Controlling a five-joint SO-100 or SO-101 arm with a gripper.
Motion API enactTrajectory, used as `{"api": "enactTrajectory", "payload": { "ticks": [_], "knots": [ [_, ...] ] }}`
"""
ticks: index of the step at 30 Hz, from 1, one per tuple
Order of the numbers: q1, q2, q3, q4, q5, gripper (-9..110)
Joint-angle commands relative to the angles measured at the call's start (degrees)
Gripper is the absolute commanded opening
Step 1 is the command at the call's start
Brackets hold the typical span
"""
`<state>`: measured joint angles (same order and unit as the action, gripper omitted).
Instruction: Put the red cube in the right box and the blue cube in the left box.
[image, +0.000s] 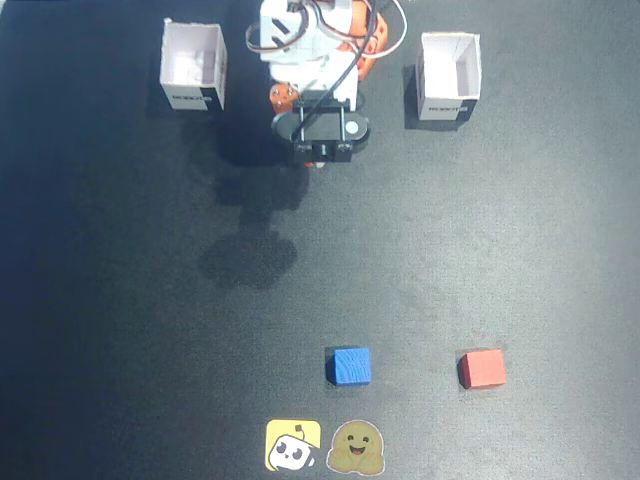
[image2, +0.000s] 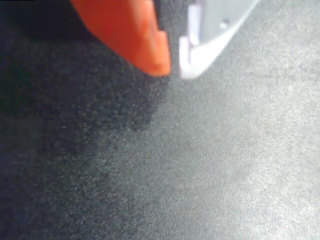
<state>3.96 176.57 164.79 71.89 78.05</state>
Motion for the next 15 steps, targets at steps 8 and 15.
{"api": "enactTrajectory", "payload": {
  "ticks": [8, 15],
  "knots": [
    [-0.1, 0.5, -0.2, -1.2, 0.3, 0],
    [-3.6, 0.6, -0.2, -5.8, -1.1, 0]
  ]
}}
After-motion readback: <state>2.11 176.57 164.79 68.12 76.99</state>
